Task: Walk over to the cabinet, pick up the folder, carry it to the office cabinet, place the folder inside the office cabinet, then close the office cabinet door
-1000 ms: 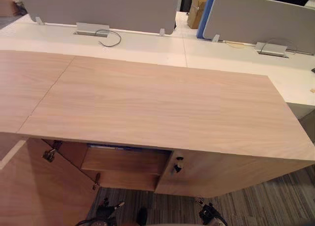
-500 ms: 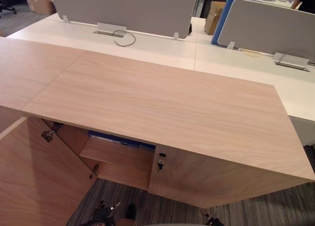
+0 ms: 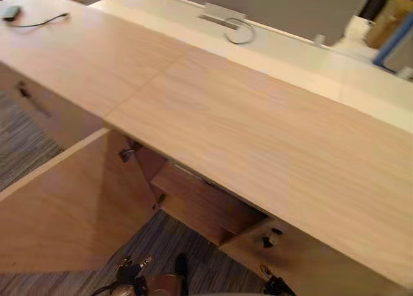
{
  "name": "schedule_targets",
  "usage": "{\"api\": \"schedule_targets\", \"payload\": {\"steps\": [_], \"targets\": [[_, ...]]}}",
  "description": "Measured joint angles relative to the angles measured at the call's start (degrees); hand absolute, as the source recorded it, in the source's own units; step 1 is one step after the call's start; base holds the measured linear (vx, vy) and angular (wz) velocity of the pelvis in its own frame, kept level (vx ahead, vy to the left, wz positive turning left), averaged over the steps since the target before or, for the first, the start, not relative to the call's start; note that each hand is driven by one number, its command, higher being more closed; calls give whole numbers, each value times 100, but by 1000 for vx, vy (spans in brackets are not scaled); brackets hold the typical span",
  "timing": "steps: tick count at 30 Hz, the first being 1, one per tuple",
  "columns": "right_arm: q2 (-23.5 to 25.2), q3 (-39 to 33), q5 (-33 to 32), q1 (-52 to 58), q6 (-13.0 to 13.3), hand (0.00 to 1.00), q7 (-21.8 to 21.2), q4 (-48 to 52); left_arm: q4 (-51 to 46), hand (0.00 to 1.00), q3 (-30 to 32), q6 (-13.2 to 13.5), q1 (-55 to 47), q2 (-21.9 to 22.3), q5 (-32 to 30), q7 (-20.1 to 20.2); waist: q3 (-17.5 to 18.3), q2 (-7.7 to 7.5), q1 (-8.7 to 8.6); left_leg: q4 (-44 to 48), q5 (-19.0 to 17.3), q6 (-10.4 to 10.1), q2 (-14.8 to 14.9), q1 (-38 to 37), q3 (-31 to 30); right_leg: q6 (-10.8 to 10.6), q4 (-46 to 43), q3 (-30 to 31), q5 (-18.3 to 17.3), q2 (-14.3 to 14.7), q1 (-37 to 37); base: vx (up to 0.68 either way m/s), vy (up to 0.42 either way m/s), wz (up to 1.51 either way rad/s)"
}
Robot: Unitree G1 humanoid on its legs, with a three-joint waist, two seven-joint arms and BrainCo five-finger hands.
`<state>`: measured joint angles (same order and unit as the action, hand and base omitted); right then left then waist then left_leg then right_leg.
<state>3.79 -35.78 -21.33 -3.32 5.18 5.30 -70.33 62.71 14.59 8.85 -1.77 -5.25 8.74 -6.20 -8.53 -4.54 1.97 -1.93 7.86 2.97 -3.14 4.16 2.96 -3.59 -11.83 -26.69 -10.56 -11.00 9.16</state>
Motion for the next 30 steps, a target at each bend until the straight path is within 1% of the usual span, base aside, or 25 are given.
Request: {"api": "schedule_targets", "payload": {"steps": [1,2,3,4,5,6,7,8,9,10,11,12,13,14,15,16,17,18,21,25,28,29,30], "targets": [[2,36,-3,-4,-13,0,33,7,-2,0,-11,0,-1,5,-4,1,-2,-6,17,-235,123,-19,-15,-100,-44,28,179,0,27,71,-7,4,-72,62],[-9,154,1,21,-6,0,59,42,-2,0,-70,-3,46,29,-16,10,-79,-28,-9,-343,195,-20,-126,-136,-129,21,342,-92,119,55,-19,-54,-69,34],[-41,203,2,45,0,0,60,116,-14,0,-93,7,54,100,-32,17,-108,35,-19,-355,113,9,-141,-146,-107,-54,359,-144,144,-6,30,-77,-53,18],[-59,218,6,49,8,0,59,167,-15,0,-97,17,44,124,-33,21,-106,91,-24,-356,71,19,-126,-138,0,-55,374,-148,143,-12,18,-115,-30,-5],[-106,289,7,62,6,0,61,240,7,0,-186,11,34,162,-75,29,-116,185,-109,-355,48,5,-151,-131,153,-77,473,-240,144,-8,56,-130,8,8],[-137,366,16,98,2,0,61,284,33,0,-252,11,37,149,-151,42,-135,191,-193,-355,34,14,-167,-129,189,-87,517,-353,120,-44,88,-139,19,36],[-136,387,15,159,-8,0,66,289,39,0,-308,11,37,127,-188,49,-144,179,-246,-354,22,14,-193,-124,240,-141,499,-514,80,-102,123,-87,29,58],[-142,386,17,219,-17,0,78,290,39,0,-346,11,41,114,-208,54,-148,186,-274,-353,20,15,-215,-127,247,-165,475,-639,50,-137,172,-37,18,83],[-145,388,18,329,-38,0,102,294,35,0,-423,14,48,96,-254,60,-168,152,-276,-352,20,18,-281,-128,239,-200,394,-868,-22,-220,258,17,21,100],[-152,441,17,386,-55,0,109,314,27,0,-416,16,57,99,-246,63,-176,151,-288,-354,13,30,-347,-132,144,-180,205,-925,-116,-313,291,30,20,83],[-158,460,18,402,-55,0,108,319,23,0,-416,17,55,102,-246,63,-175,155,-280,-354,16,34,-362,-133,122,-151,162,-912,-132,-312,283,45,34,51],[-171,594,19,366,-50,0,105,330,22,0,-422,19,52,93,-247,64,-177,150,-267,-354,47,89,-395,-150,96,-86,21,-738,-134,-336,264,45,55,18],[-148,656,20,299,-54,0,95,321,25,0,-433,21,54,50,-246,75,-202,98,-253,-354,45,96,-419,-202,85,-32,-40,-505,-116,-352,254,44,69,13],[-129,673,21,278,-54,0,90,321,25,0,-434,21,58,35,-247,89,-200,70,-250,-354,52,82,-424,-221,86,-16,-40,-397,-106,-350,254,43,74,2],[-99,677,28,261,-54,0,62,319,27,0,-435,19,57,12,-250,100,-177,35,-238,-354,33,93,-428,-236,82,4,54,-197,-110,-310,258,35,49,-2],[-93,680,30,251,-54,0,40,311,30,0,-423,18,57,-2,-250,102,-173,31,-236,-353,23,90,-426,-236,68,9,204,-69,-115,-240,270,31,36,-1],[-94,679,33,247,-54,0,38,308,32,0,-417,17,56,-8,-248,104,-173,32,-237,-353,22,89,-426,-234,56,8,293,-8,-115,-185,268,16,3,4],[-105,675,34,246,-55,0,38,270,36,0,-413,15,56,-14,-244,103,-173,32,-237,-352,23,88,-426,-241,30,-1,458,58,-108,-69,263,6,-34,7],[-137,661,34,241,-52,0,40,144,62,0,-367,14,47,-36,-244,101,-152,35,-229,-354,52,46,-391,-249,-33,-32,540,98,-85,39,324,-4,-60,9],[-185,571,34,217,-84,0,48,-45,81,0,-185,20,43,-32,-144,100,-141,26,-205,-355,122,-57,-271,-225,-179,-42,543,50,-78,205,392,-43,-92,20],[-211,568,34,228,-80,0,57,-59,58,0,-181,31,48,-32,-116,97,-162,41,-208,-350,187,-126,-232,-100,-344,-36,544,-78,-83,320,364,-73,-63,29],[-220,554,34,231,-78,0,71,-60,8,0,-216,31,49,-34,-84,93,-194,41,-217,-350,159,-89,-178,-14,-308,-35,545,-240,-85,308,364,-70,-23,42],[-215,542,35,235,-77,0,79,-59,-44,0,-228,34,78,-41,-54,84,-218,24,-226,-338,96,-52,-151,16,-97,-35,550,-322,-84,301,366,-49,-12,50]]}}
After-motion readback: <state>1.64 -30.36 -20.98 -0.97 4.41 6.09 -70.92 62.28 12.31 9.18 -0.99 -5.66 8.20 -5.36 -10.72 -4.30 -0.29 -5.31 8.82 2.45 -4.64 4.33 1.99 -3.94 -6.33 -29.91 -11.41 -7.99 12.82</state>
